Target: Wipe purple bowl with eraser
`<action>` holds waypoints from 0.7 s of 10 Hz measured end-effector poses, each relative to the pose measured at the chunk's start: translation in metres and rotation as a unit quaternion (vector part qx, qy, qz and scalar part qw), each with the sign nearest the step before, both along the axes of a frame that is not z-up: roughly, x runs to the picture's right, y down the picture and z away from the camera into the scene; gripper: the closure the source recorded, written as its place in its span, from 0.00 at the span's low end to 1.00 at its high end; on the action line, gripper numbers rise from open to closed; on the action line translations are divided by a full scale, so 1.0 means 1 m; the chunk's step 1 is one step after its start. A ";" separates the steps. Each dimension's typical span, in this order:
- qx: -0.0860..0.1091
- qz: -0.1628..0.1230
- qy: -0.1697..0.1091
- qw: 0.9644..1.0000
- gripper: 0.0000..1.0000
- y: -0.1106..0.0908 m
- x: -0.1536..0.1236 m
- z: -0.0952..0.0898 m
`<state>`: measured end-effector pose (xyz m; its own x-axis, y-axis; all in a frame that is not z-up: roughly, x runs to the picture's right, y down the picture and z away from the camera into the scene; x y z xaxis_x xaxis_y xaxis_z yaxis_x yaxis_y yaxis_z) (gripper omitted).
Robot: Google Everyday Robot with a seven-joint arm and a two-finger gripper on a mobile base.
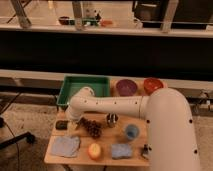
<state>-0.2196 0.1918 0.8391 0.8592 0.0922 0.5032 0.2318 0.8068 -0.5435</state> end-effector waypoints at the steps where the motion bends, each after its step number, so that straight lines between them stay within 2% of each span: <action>1: 0.000 0.001 0.001 1.000 0.20 0.000 0.000 0.001; 5: 0.004 0.006 0.005 1.000 0.20 -0.006 0.002 0.007; 7: 0.008 0.007 0.004 1.000 0.24 -0.011 0.003 0.007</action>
<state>-0.2168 0.1811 0.8462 0.8618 0.0964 0.4979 0.2156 0.8190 -0.5318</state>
